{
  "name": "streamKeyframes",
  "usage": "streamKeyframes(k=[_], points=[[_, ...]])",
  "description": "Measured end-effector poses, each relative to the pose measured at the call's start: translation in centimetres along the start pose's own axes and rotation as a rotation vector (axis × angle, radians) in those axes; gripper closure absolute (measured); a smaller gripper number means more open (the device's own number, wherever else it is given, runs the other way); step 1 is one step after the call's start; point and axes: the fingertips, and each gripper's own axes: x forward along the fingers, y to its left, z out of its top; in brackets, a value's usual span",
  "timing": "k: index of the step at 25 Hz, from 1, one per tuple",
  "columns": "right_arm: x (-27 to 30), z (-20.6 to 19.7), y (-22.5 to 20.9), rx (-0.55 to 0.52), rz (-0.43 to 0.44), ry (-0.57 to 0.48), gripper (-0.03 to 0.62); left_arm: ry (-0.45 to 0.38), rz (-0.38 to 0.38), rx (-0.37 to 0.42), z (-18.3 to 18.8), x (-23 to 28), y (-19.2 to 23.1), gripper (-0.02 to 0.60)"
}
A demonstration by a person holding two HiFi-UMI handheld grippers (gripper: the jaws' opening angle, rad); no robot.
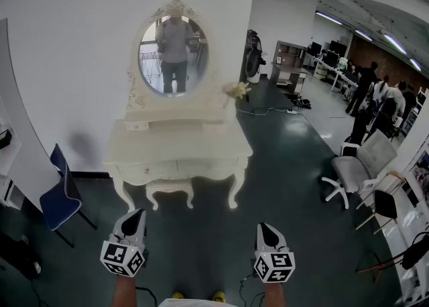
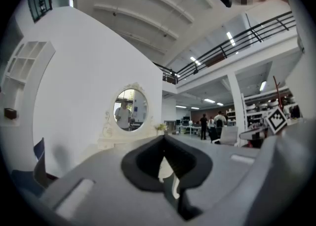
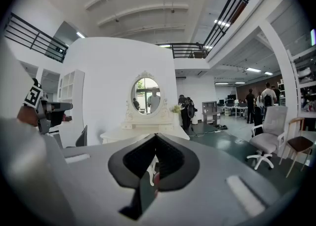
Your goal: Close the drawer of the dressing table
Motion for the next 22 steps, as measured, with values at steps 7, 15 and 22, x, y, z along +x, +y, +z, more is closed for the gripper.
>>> streamKeyframes(k=[7, 15, 22], points=[[0.1, 0.0, 0.1, -0.014, 0.009, 0.000, 0.592, -0.006, -0.018, 0.005, 0.0, 0.4, -0.9, 0.582], [0.7, 0.4, 1.3, -0.027, 0.038, -0.012, 0.592, -0.006, -0.027, 0.006, 0.0, 0.6, -0.9, 0.583], [1.1, 0.1, 1.6, -0.021, 0.037, -0.015, 0.592, 0.002, -0.025, -0.004, -0.6, 0.5, -0.7, 0.581]])
